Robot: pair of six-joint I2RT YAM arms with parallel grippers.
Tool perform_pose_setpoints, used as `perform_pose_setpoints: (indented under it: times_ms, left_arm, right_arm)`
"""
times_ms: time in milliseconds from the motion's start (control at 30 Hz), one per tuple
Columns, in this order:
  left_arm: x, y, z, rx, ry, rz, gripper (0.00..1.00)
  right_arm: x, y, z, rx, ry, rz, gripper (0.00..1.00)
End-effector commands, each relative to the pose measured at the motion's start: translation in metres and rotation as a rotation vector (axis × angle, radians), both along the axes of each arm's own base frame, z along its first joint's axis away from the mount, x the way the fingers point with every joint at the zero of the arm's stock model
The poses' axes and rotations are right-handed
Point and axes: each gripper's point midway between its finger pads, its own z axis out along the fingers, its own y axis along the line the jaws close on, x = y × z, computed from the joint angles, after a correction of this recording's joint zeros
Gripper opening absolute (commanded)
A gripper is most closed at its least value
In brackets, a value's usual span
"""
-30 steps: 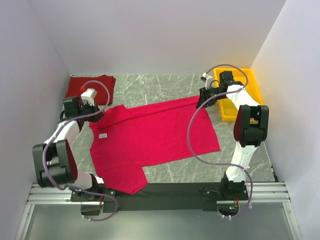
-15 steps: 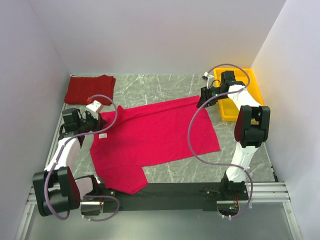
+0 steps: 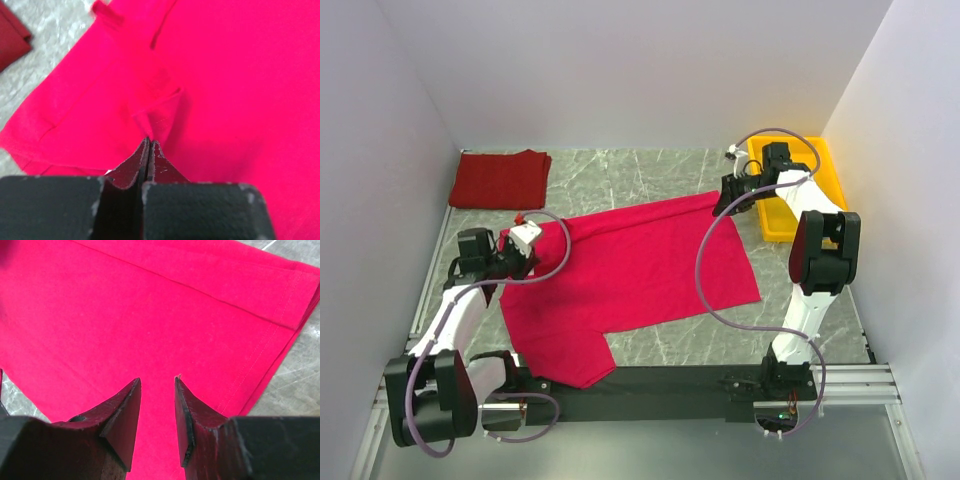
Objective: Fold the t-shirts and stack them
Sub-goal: Fold the tshirt
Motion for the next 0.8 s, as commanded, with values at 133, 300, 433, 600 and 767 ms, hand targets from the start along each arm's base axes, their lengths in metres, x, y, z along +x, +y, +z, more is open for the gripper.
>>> perform_pose_setpoints:
  times_ms: [133, 300, 433, 600, 767]
  left_arm:
    - [-0.016, 0.023, -0.015, 0.190, -0.018, 0.032, 0.01]
    - [-0.014, 0.042, 0.010, 0.230, -0.118, 0.165, 0.84]
    - [-0.004, 0.039, 0.068, 0.052, -0.265, 0.239, 0.93]
    - [0.016, 0.017, 0.068, -0.162, -0.137, 0.236, 0.87]
    - [0.044, -0.008, 0.047, -0.225, 0.094, 0.324, 0.84]
  right_arm:
    - [0.003, -0.004, 0.026, 0.012, -0.082, 0.011, 0.40]
    - [0.005, -0.005, 0.025, 0.018, -0.080, 0.012, 0.40]
    - [0.004, -0.004, 0.019, 0.021, -0.067, 0.011, 0.40]
    - [0.002, -0.003, 0.015, 0.034, -0.037, 0.009, 0.40]
    - [-0.001, -0.004, 0.012, 0.027, -0.026, -0.005, 0.40]
